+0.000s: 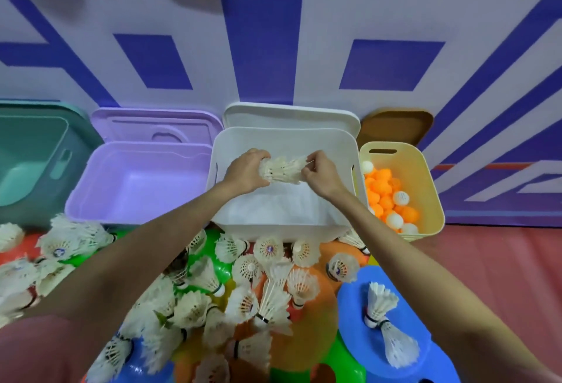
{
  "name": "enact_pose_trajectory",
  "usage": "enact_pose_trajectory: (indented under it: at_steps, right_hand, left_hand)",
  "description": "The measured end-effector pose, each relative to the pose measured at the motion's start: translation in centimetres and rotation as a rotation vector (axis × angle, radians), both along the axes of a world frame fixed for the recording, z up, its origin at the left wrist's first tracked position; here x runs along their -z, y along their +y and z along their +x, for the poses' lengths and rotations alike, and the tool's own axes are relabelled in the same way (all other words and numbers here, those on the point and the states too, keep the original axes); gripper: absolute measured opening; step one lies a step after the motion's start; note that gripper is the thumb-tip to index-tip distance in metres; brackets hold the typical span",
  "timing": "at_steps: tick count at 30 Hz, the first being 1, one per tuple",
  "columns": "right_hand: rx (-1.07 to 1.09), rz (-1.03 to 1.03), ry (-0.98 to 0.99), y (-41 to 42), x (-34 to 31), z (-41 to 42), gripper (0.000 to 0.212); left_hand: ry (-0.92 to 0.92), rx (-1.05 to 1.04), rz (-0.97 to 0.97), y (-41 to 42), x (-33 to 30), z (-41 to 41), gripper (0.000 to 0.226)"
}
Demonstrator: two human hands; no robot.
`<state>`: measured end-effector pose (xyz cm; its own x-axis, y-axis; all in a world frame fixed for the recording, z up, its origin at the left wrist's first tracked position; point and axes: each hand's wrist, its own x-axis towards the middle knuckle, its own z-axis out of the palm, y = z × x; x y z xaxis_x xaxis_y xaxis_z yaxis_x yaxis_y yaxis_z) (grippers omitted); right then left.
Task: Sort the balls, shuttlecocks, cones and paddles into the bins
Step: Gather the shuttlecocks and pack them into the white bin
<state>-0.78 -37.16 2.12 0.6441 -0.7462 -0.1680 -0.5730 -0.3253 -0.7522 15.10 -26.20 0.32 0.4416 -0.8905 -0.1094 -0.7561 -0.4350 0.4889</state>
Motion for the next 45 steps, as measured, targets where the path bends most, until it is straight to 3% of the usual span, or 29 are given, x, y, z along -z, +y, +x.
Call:
enact_pose_trajectory:
  at_steps: [7, 12, 18, 24, 31, 36, 41, 45]
  right_hand:
    - [-0.082, -0.037, 0.210, -2.9, 4.6, 3.0, 0.028]
    - [-0.151, -0.092, 0.292, -3.9, 7.2, 4.1, 0.024]
    - [-0.129, -0.057, 0.266, -4.3, 8.7, 5.4, 0.026]
    - [-0.074, 0.059, 0.222, -4.3, 9.2, 6.8, 0.030]
    - [-0.146, 0.042, 0.293, -3.3, 8.2, 6.2, 0.034]
    - [-0.261, -0.048, 0.354, -2.4, 6.7, 4.7, 0.041]
    - [-0.396, -0.206, 0.308, -0.2, 3.7, 2.2, 0.044]
    - [-0.400, -0.318, 0.044, 2.8, 1.2, -1.1, 0.042]
  left_hand:
    - [-0.111, 0.027, 0.187, -2.3, 4.1, 2.1, 0.057]
    - [-0.347, 0.123, 0.339, -3.6, 5.9, 2.6, 0.039]
    - [-0.514, 0.155, 0.447, -4.6, 7.2, 2.9, 0.039]
    - [-0.524, 0.135, 0.475, -4.3, 7.4, 3.2, 0.043]
    - [-0.465, 0.074, 0.420, -3.0, 6.0, 3.0, 0.044]
    - [-0.294, 0.060, 0.336, -1.8, 2.5, 2.4, 0.058]
    - [-0.171, 0.052, 0.070, 1.5, -1.4, -0.6, 0.057]
    - [-0.122, 0.050, -0.244, 5.6, -3.8, -4.5, 0.043]
